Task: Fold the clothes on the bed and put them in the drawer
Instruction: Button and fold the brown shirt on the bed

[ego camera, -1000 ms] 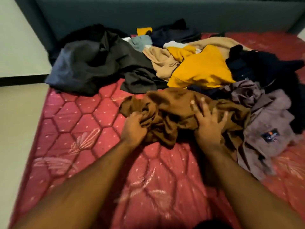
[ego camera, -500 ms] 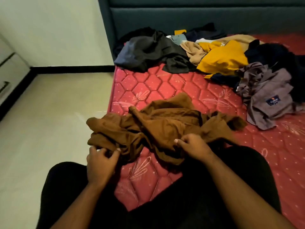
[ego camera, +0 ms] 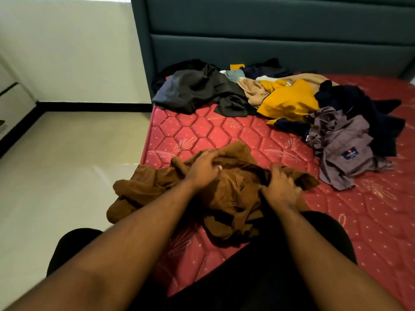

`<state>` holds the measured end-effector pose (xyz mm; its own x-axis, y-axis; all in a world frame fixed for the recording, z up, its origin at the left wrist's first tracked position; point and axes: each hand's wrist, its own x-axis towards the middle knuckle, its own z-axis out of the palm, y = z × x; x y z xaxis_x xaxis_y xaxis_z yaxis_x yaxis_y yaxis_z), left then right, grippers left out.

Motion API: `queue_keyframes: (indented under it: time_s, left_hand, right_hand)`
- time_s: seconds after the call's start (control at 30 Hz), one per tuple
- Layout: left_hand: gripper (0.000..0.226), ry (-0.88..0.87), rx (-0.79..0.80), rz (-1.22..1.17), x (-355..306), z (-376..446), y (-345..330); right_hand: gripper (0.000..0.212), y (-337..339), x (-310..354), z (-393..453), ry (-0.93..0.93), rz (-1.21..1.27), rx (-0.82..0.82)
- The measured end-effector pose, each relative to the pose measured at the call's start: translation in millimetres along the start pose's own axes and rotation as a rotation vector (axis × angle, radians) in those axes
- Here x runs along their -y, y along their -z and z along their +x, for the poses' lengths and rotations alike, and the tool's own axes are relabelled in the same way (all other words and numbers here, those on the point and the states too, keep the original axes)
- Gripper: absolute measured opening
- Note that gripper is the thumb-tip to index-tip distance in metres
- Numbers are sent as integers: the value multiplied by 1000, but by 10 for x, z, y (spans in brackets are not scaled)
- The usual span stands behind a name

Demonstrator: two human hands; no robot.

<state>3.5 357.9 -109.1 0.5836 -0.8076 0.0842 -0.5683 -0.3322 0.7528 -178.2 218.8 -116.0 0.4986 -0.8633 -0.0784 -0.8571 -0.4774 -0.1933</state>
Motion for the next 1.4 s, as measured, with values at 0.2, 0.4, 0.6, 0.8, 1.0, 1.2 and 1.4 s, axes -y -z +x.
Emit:
queue_keyframes:
  time_s: [0.2, 0.4, 0.6, 0.8, 1.0, 1.2, 1.4]
  left_hand:
    - [33, 487, 443, 178, 352, 333, -36]
    - [21, 74, -305, 115, -496, 1102, 1024]
    - [24, -270, -846, -121, -2442, 1557, 3141]
    - [35, -470, -750, -391, -2905, 1006, 3845]
    - [43, -332, -638, -592, -1770, 151, 2797]
    - [28, -43, -281, -282, -289, -838, 1499]
    - [11, 357, 415, 368, 758, -1421, 754]
  right_hand:
    - [30, 39, -55, 101, -7, -39, -31]
    - [30, 1456, 336, 1091, 269, -7, -437]
    - [24, 4017, 1376, 1459, 401, 707, -887]
    - [43, 4997, 1365, 1113, 679, 723, -713]
    - [26, 3945, 818, 707, 508, 369, 169]
    - [38, 1806, 303, 235, 481, 14, 669]
    - [19, -115, 17, -318, 509, -259, 913]
